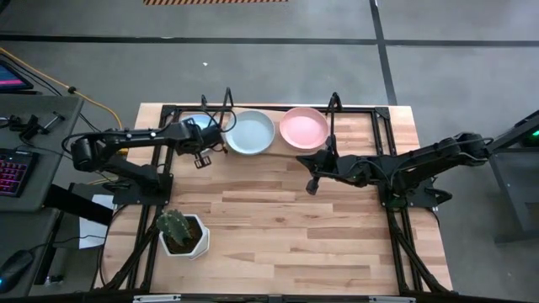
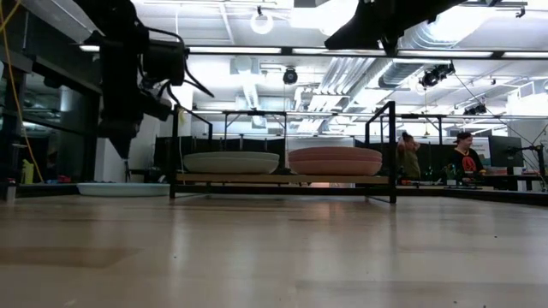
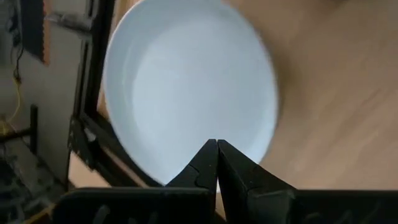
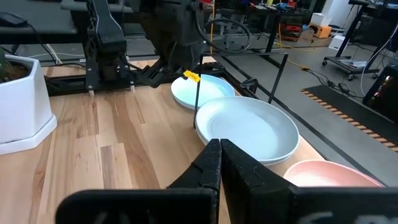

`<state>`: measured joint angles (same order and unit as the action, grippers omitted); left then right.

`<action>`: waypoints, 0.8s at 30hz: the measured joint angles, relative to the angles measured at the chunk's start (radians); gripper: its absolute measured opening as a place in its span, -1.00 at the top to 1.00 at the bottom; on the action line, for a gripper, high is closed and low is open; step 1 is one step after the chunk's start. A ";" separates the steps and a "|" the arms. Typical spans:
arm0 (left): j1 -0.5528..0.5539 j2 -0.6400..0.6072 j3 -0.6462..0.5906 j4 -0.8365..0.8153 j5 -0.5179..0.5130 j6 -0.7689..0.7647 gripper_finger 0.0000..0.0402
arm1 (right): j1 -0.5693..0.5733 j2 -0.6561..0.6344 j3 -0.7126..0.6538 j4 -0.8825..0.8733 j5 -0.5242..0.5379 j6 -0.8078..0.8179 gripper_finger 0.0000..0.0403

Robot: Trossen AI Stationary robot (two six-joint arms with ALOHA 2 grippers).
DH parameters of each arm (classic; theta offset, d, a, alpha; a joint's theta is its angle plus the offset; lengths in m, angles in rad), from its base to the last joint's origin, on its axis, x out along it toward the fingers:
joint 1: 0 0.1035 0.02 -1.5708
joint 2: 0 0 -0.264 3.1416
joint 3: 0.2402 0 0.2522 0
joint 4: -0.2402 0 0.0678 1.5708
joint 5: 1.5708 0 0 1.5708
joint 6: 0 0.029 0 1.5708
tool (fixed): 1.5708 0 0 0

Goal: Place and stack plates onto a shelf
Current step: Adjust the shelf, then stack the light blue plate on top of the white plate on the shelf

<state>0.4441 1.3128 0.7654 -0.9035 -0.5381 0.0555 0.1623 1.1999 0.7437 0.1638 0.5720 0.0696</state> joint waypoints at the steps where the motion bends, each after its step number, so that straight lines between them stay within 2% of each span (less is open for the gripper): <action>1: 0.002 0.000 0.000 -0.010 -0.005 -0.016 1.00 | 0.000 0.000 0.000 0.000 0.000 0.001 1.00; 11: 0.025 0.000 0.000 -0.167 -0.090 -0.227 1.00 | 0.000 0.000 0.000 0.006 0.000 0.001 1.00; 17: 0.112 0.041 0.000 -0.167 -0.076 -0.230 1.00 | 0.000 0.000 0.000 0.019 0.000 0.001 1.00; 24: 0.169 0.144 0.000 -0.130 -0.084 -0.172 1.00 | 0.000 0.000 0.000 0.020 0.000 0.001 1.00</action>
<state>0.6129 1.4566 0.7658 -1.0333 -0.6224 -0.1169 0.1623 1.1999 0.7437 0.1841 0.5716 0.0707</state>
